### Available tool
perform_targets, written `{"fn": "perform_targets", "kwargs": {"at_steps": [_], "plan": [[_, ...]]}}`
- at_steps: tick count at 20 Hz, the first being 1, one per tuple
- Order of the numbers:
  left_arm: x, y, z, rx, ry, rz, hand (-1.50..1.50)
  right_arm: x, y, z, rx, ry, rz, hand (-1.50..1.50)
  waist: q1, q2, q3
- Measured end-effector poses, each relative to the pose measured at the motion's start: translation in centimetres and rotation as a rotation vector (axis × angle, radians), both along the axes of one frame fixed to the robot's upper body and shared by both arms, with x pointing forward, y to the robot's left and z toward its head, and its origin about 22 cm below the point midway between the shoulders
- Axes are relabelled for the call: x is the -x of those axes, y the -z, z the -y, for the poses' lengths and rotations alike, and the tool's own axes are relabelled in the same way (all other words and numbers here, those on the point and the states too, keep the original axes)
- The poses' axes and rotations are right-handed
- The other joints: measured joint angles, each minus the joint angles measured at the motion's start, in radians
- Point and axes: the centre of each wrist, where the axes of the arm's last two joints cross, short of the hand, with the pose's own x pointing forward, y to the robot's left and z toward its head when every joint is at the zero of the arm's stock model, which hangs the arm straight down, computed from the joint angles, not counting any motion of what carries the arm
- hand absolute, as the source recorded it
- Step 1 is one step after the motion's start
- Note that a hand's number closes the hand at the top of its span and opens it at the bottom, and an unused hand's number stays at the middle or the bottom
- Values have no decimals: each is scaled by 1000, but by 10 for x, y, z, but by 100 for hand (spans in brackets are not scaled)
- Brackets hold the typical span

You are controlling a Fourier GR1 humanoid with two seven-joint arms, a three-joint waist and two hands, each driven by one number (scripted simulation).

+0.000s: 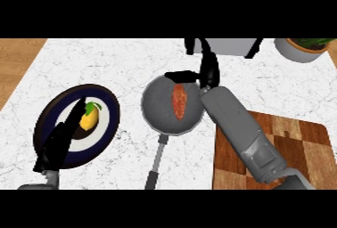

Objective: Pick the sweet potato from the cutting board and place it in the pan

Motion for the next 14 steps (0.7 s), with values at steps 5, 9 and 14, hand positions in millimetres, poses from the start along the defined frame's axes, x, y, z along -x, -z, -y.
{"fn": "perform_targets", "kwargs": {"at_steps": [5, 9, 14], "plan": [[8, 0, -9, 6, -33, -11, 0, -2, 14, 37, -71, 97, 41, -150, -37, -10, 0], [14, 5, -15, -1, -57, -21, 0, -1, 23, 87, -68, 111, 84, -150, -59, -17, -1], [22, 8, -19, 3, -74, -26, 0, 13, 35, 153, -40, 118, 120, -150, -75, -22, -1]]}}
